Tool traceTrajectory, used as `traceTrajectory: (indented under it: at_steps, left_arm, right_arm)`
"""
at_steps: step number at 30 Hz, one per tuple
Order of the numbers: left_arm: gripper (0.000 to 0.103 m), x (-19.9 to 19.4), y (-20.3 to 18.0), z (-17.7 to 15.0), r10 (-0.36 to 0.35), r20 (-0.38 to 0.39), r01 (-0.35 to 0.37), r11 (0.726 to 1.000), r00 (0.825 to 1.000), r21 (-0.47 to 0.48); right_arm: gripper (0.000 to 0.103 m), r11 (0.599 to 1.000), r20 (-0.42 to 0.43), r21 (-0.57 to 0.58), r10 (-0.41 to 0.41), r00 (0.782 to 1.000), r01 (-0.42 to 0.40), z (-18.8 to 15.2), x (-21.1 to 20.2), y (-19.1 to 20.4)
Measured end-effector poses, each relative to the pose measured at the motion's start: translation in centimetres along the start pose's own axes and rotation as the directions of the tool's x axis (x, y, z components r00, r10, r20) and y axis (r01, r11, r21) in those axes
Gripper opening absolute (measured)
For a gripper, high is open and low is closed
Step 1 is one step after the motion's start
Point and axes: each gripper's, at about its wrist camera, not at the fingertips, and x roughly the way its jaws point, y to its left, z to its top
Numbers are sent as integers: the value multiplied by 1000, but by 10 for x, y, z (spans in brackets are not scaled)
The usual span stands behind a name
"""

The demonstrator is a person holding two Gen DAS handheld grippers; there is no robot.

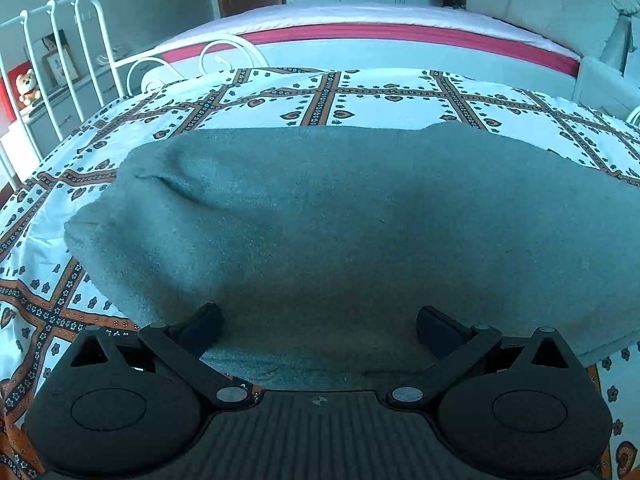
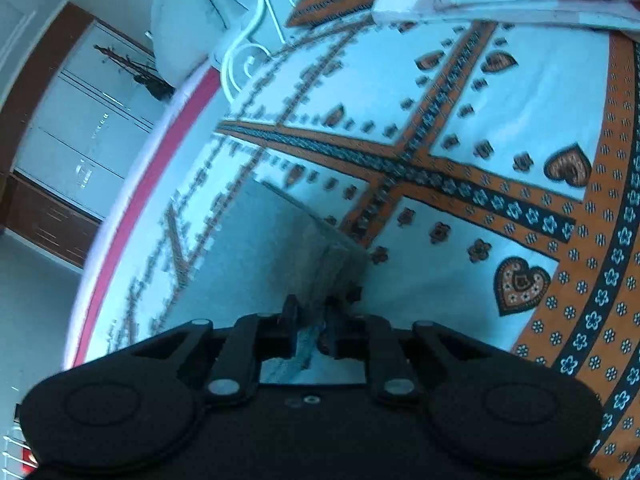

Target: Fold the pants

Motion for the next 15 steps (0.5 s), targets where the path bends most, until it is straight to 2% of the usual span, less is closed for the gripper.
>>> traceTrajectory:
  at_steps: [3, 8, 11, 14, 15]
  left_arm:
    - [103, 0, 1, 1, -5, -1, 5, 1000, 1000, -8]
    - [103, -1, 3, -2, -16, 3, 16, 1000, 1000, 5]
    - [103, 0, 4, 0, -22, 1, 22, 1000, 1000, 5]
    - [103, 1, 4, 1, -19, -3, 19, 1000, 1000, -1]
    - [103, 2, 3, 1, -17, -4, 17, 1000, 1000, -3]
  right_arm:
    - [5, 999, 19, -53, 12, 1000, -11, 0, -7, 11]
    - [5, 992, 3, -114, -56, 998, 56, -2, 5, 16]
    - [6, 995, -12, -83, -60, 998, 58, -5, 9, 9]
    - [16, 1000, -7, -7, -13, 1000, 13, -2, 4, 1]
    - [10, 1000, 0, -7, -16, 1000, 16, -2, 3, 0]
